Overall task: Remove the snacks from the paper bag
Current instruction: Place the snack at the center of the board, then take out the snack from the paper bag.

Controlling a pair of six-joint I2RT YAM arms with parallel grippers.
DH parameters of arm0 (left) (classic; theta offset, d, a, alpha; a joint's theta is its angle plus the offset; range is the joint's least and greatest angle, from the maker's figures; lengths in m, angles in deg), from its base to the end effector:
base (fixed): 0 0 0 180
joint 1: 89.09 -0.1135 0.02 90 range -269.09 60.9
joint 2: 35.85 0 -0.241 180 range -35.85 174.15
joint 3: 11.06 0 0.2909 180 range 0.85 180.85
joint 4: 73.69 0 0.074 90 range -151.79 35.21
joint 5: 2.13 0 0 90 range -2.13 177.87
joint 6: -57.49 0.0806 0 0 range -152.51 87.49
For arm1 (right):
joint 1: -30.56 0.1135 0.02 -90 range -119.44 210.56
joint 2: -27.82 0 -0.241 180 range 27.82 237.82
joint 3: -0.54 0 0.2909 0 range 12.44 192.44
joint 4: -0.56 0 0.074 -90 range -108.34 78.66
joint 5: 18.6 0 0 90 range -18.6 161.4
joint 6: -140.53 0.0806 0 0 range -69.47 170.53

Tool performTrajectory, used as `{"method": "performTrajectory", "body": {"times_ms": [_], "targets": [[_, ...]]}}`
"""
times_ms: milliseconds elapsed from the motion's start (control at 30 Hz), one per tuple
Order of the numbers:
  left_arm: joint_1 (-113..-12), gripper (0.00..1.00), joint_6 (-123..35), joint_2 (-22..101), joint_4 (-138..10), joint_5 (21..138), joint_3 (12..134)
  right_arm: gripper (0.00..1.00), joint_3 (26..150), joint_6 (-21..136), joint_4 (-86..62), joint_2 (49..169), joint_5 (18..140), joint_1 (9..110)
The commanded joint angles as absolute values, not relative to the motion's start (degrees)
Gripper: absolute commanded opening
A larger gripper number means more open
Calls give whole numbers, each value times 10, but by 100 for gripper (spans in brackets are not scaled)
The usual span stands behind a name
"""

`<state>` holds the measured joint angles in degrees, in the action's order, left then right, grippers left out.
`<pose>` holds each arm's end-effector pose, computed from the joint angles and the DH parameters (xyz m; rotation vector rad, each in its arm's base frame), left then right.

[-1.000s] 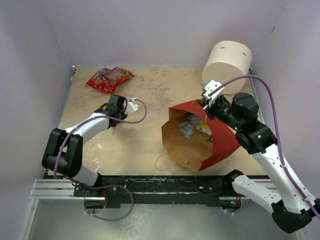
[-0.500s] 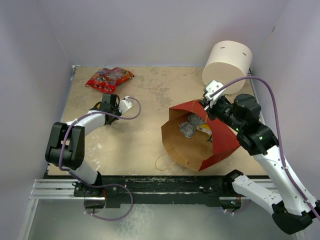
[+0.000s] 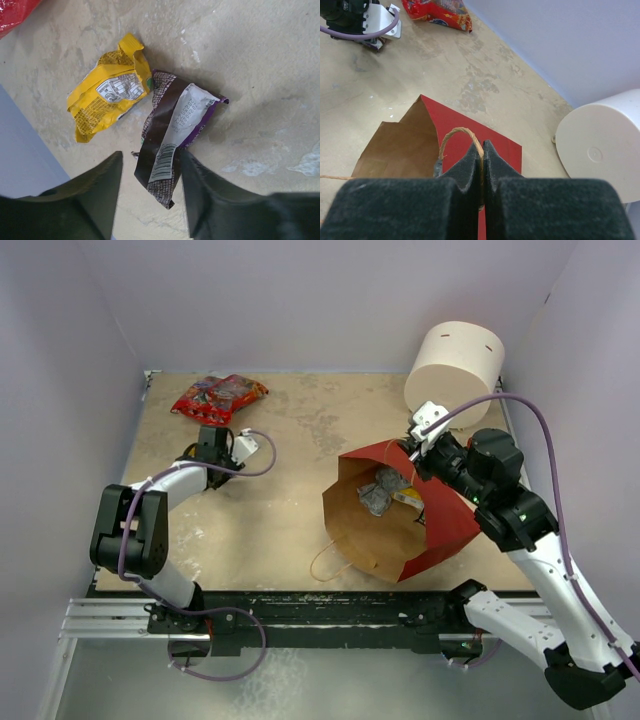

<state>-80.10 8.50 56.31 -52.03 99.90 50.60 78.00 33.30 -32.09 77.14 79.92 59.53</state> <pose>0.3715 -0.0418 0.0860 0.9822 2.3215 0.4933 0.2328 0.1425 0.4214 -0.7528 1.4750 0.2786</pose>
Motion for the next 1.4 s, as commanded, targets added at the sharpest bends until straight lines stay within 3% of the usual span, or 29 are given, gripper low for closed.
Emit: {"method": "performTrajectory", "body": {"times_ms": [0, 133, 267, 467, 767, 1200, 1367], "targets": [[-808, 60, 55, 544, -529, 1028, 529, 0, 791, 334, -302, 767, 797, 596], [-808, 77, -79, 535, -442, 999, 608, 0, 789, 343, -296, 764, 789, 596], [-807, 84, -210, 459, -431, 932, 601, 0, 788, 364, -288, 755, 785, 596], [-781, 85, -353, 304, -429, 808, 556, 0, 788, 357, -307, 734, 768, 596], [-537, 78, -555, 148, -586, 772, 461, 0, 779, 255, -357, 715, 885, 596], [-168, 78, -342, 252, -679, 897, 479, 0, 769, 342, -295, 704, 871, 596], [-99, 68, -215, 387, -712, 971, 523, 0, 781, 337, -298, 708, 870, 596]]}}
